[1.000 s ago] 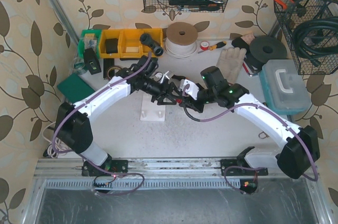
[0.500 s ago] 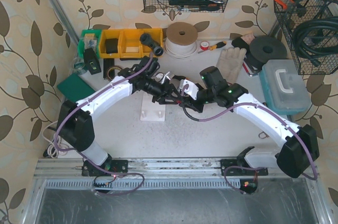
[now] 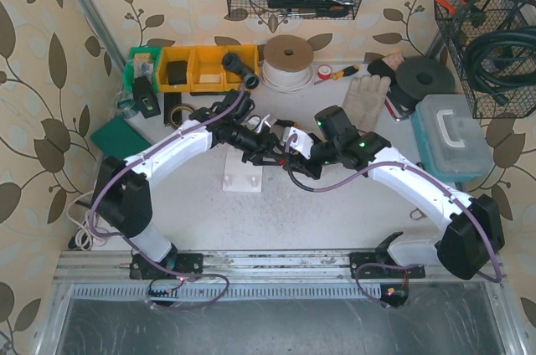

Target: Install the large spring

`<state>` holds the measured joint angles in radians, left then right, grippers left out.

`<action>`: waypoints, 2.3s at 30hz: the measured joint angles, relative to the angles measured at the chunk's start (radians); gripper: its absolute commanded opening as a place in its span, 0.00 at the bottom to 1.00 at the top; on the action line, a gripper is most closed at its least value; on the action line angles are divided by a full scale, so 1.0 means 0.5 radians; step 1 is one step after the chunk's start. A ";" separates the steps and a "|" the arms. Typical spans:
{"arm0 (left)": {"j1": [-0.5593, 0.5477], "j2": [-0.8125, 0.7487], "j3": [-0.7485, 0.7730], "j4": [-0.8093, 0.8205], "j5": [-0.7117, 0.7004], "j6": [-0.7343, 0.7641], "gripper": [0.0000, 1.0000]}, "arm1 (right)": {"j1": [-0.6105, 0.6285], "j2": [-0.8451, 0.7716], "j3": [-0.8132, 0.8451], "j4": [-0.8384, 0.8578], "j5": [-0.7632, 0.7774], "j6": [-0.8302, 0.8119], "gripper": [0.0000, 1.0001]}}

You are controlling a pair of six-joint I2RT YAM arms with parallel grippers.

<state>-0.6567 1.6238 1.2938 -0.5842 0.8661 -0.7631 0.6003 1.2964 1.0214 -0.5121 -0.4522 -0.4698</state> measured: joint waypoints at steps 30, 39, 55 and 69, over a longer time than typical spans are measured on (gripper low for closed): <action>0.172 -0.054 0.569 -0.814 -0.745 0.394 0.00 | -0.182 -0.417 -0.151 0.288 0.793 0.728 0.98; 0.174 0.043 0.975 -1.465 -1.504 0.631 0.00 | -0.317 -0.474 -0.352 0.508 0.757 1.547 0.99; 0.177 0.330 1.009 -1.484 -2.070 0.745 0.00 | -0.123 -0.236 -0.508 0.761 0.929 2.052 1.00; 0.351 0.491 0.800 -1.025 -1.917 0.726 0.00 | -0.127 -0.163 -0.504 0.806 0.945 2.116 1.00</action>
<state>-0.4812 1.8690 1.6939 -1.0966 -0.0925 -0.4004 0.5365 1.2152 0.7692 -0.1089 0.0200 0.5880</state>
